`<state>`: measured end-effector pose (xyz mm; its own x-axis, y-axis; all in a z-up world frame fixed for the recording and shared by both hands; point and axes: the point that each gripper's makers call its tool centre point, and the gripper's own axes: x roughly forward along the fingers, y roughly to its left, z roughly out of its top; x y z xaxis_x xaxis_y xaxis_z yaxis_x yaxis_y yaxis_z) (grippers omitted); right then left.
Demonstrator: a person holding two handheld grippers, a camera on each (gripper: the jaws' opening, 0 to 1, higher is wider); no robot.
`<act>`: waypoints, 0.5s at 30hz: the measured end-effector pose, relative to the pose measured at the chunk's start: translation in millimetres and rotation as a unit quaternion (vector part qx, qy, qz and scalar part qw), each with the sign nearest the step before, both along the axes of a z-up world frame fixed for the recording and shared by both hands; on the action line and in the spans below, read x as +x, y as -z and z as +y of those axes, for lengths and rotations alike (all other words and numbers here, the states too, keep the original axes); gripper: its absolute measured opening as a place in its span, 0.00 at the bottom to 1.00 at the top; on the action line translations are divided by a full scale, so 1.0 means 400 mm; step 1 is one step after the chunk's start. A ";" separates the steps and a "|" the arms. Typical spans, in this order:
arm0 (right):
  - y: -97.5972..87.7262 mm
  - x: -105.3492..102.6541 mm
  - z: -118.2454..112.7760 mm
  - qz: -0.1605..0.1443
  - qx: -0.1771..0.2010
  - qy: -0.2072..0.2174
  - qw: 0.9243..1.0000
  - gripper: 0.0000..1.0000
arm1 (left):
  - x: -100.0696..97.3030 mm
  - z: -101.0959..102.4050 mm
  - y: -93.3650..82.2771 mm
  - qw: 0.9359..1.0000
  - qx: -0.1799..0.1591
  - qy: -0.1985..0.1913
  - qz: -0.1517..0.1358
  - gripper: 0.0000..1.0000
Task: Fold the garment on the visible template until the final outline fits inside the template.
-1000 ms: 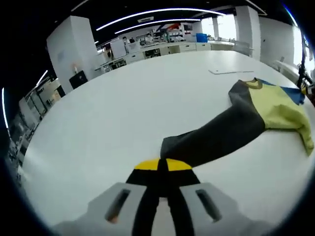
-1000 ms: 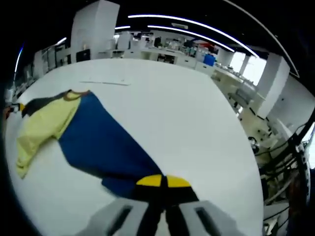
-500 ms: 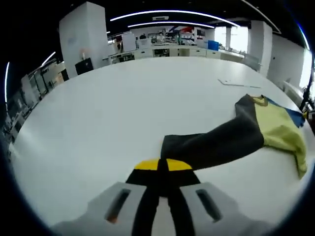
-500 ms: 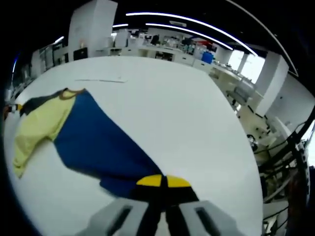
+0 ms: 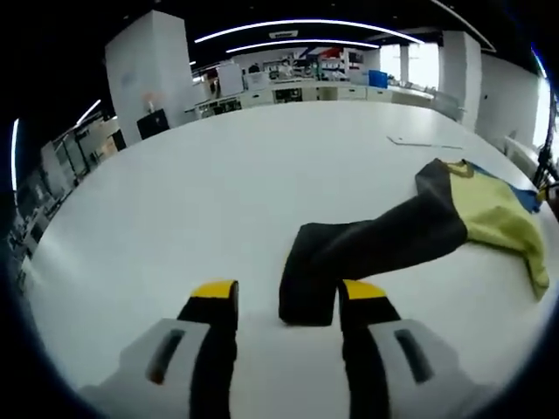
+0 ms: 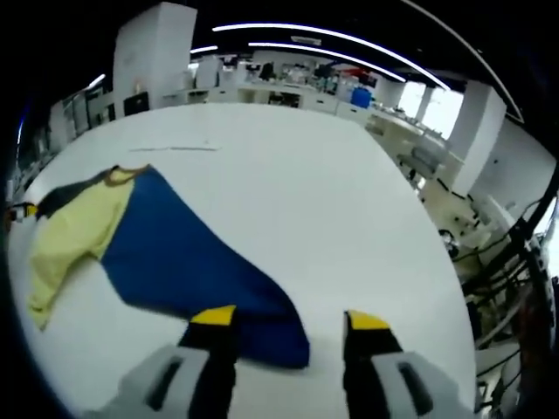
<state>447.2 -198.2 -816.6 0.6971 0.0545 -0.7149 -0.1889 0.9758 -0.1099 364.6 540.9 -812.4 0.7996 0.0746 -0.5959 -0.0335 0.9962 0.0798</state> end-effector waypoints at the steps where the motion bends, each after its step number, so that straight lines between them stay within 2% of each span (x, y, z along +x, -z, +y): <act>1: -0.003 0.003 0.009 -0.003 0.011 0.000 1.000 0.55 | -0.002 -0.006 -0.009 1.000 -0.002 0.004 -0.005 0.50; 8: -0.043 -0.022 0.091 -0.014 0.058 -0.020 0.998 0.81 | -0.018 -0.063 -0.048 0.998 -0.025 0.039 -0.042 0.75; 11: -0.047 -0.024 0.108 -0.016 0.068 -0.039 0.997 0.88 | -0.045 -0.109 -0.081 0.996 -0.022 0.065 -0.049 0.82; 15: -0.071 -0.037 0.176 -0.018 0.098 -0.064 0.993 0.97 | -0.066 -0.151 -0.103 0.994 -0.027 0.086 -0.059 0.89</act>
